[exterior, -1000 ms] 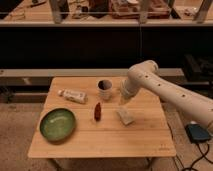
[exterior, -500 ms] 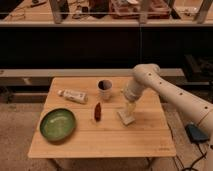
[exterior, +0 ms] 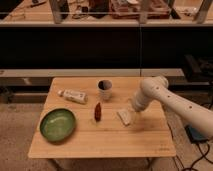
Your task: Wipe the white sponge on the table
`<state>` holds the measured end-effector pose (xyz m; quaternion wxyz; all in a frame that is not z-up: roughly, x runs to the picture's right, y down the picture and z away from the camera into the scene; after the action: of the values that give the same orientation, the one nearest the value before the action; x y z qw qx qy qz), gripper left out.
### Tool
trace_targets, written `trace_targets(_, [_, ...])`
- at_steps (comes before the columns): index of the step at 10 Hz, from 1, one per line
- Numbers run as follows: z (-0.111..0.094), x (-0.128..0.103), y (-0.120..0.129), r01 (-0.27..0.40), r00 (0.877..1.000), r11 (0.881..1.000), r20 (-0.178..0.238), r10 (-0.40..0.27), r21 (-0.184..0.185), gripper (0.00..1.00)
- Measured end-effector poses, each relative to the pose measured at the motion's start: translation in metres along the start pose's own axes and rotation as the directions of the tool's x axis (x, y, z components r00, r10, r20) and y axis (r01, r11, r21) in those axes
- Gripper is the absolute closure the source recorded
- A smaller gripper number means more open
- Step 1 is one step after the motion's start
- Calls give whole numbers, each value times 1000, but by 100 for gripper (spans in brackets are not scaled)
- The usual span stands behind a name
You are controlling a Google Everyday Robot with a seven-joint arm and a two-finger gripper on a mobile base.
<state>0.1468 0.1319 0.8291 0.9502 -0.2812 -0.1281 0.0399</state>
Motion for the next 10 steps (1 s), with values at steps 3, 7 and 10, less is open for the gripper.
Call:
trace_targets(3, [16, 3, 2, -118, 992, 993, -41, 119, 19, 20])
trace_targets(7, [29, 14, -4, -165, 986, 986, 24, 165, 12, 20])
trace_targets(10, [40, 19, -2, -171, 985, 985, 34, 171, 8, 20])
